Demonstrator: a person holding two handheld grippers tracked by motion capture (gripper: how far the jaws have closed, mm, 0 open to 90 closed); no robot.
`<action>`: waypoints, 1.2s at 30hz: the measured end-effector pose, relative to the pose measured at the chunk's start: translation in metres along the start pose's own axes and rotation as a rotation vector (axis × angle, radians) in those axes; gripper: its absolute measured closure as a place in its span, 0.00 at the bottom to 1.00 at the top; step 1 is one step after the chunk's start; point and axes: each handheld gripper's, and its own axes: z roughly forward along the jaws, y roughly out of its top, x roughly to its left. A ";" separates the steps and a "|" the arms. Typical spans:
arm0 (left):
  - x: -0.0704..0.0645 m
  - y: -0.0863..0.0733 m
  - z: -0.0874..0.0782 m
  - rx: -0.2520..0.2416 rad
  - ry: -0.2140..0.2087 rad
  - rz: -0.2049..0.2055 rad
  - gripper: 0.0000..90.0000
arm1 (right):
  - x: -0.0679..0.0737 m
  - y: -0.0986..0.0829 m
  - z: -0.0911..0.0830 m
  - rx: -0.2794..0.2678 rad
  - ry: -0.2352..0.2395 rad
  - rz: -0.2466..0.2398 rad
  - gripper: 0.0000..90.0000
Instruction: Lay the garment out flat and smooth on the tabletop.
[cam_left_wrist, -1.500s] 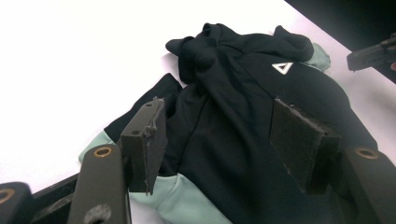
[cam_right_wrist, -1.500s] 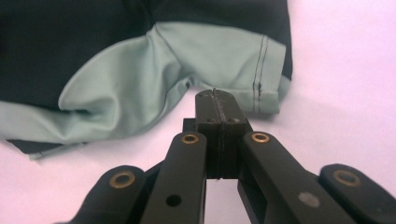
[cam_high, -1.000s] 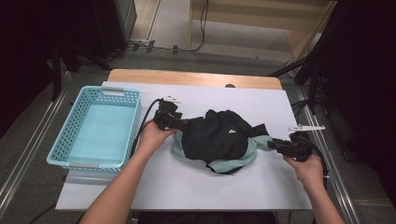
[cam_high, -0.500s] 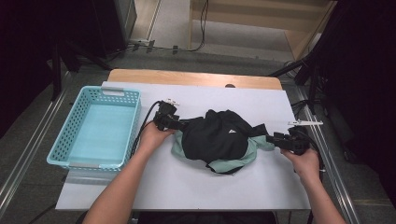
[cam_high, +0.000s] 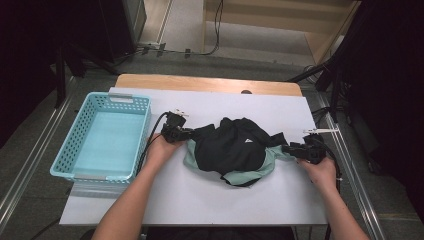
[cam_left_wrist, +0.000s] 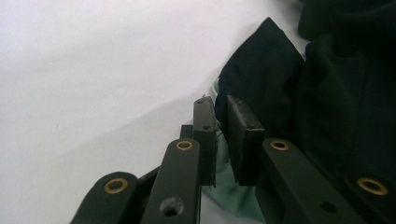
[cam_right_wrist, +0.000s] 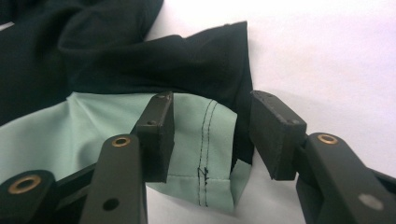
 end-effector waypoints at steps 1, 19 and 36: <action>0.000 0.001 -0.002 0.010 0.006 -0.018 0.93 | 0.000 0.000 0.002 0.008 -0.001 -0.006 0.55; -0.001 -0.015 -0.034 0.007 0.012 -0.132 0.93 | -0.001 0.010 -0.001 0.119 0.007 0.036 0.96; -0.024 -0.028 -0.063 0.046 -0.015 -0.095 0.93 | -0.018 -0.004 -0.049 0.110 -0.061 0.013 0.97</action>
